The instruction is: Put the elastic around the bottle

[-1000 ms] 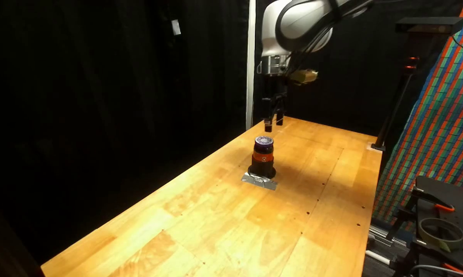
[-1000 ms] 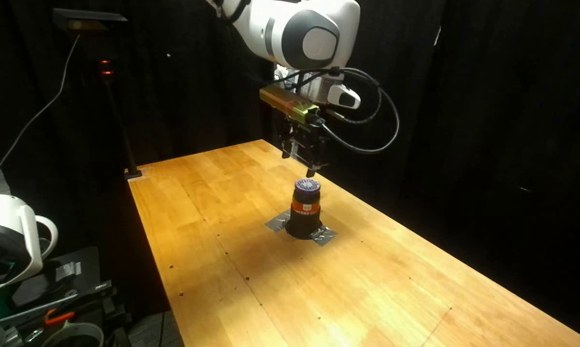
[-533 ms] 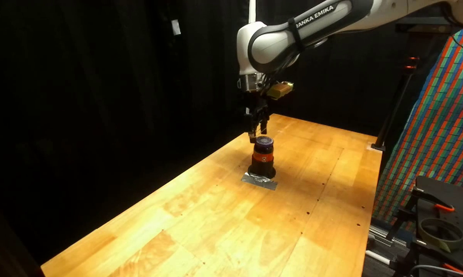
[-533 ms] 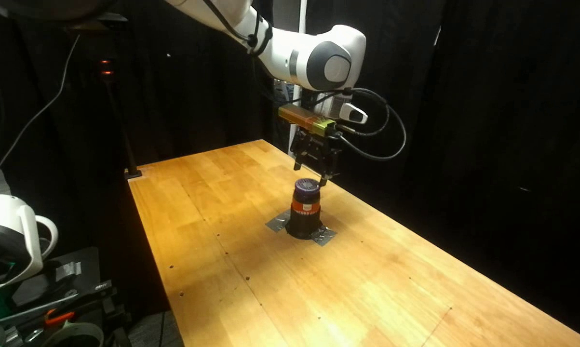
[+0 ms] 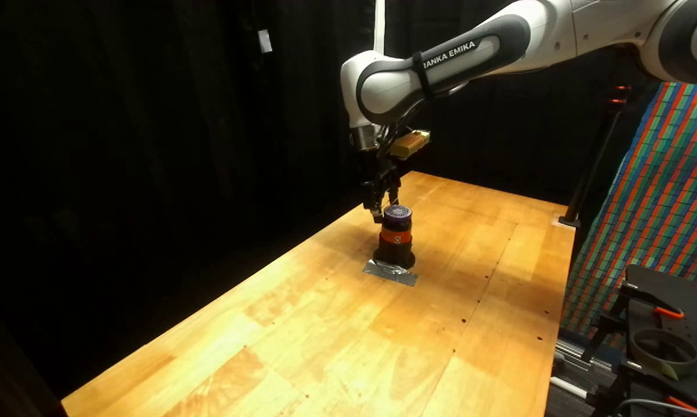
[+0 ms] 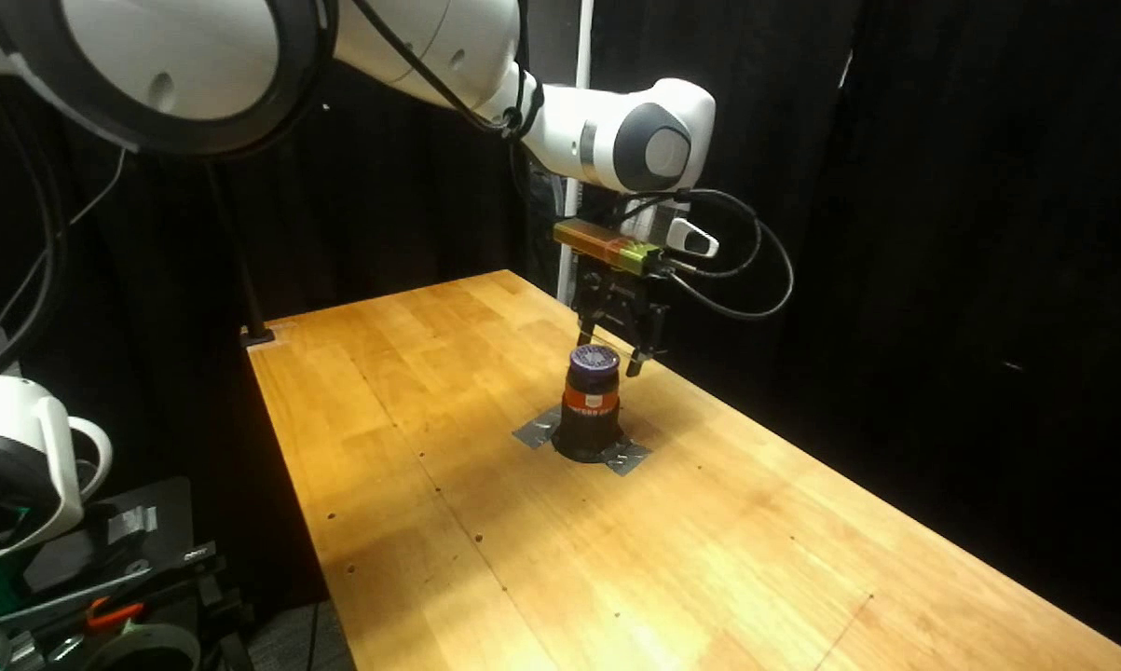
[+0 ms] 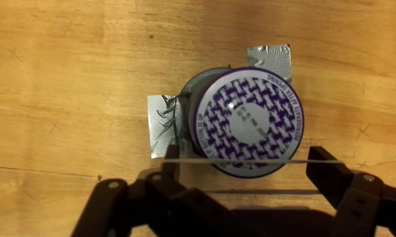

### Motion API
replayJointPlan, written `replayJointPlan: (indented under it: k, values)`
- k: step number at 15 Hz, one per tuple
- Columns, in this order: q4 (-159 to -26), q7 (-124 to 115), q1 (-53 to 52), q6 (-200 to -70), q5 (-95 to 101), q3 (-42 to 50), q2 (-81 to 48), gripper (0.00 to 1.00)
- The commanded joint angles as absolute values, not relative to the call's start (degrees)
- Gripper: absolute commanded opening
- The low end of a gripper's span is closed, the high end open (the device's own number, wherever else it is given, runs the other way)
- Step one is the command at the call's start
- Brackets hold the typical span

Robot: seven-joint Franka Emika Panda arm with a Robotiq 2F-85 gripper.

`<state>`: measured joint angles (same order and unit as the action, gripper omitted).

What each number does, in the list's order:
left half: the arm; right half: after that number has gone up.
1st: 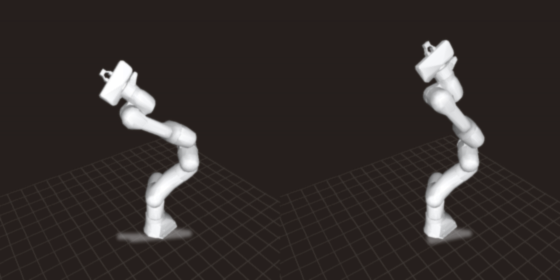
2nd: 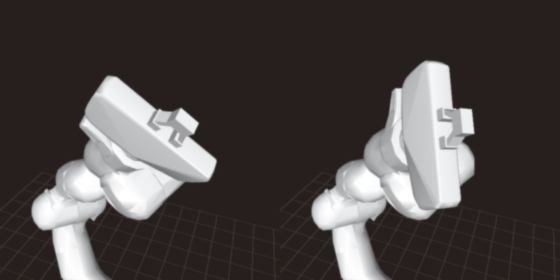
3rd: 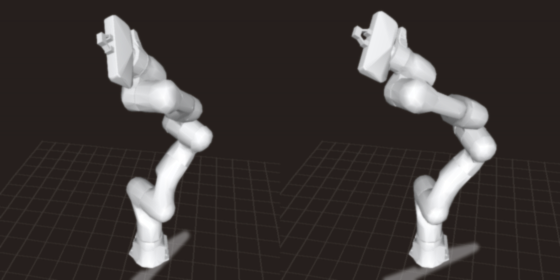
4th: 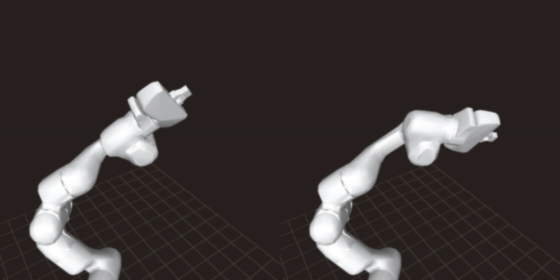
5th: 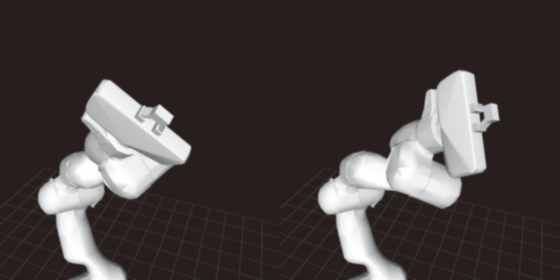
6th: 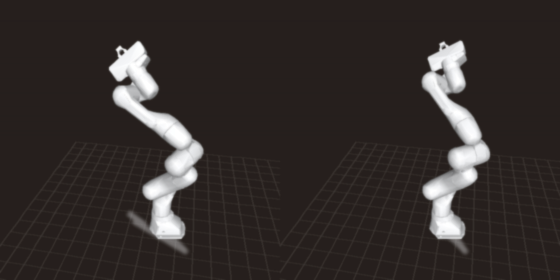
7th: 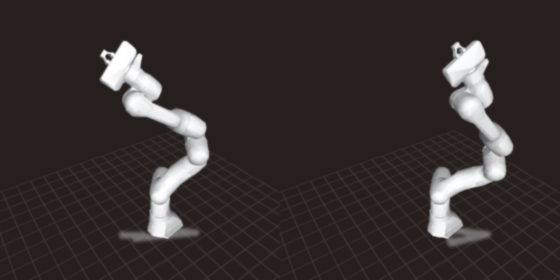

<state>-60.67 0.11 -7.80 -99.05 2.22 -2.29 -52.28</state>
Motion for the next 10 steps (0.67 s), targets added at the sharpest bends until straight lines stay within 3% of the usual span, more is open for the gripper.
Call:
replayJointPlan:
  k: [1, 10]
  values:
    - [-53.88, -1.48, -8.76, -93.74, 3.36, -1.45, -56.19, 1.00]
    - [-60.02, -2.38, -8.07, -89.78, 2.09, -1.97, -53.01, 1.00]
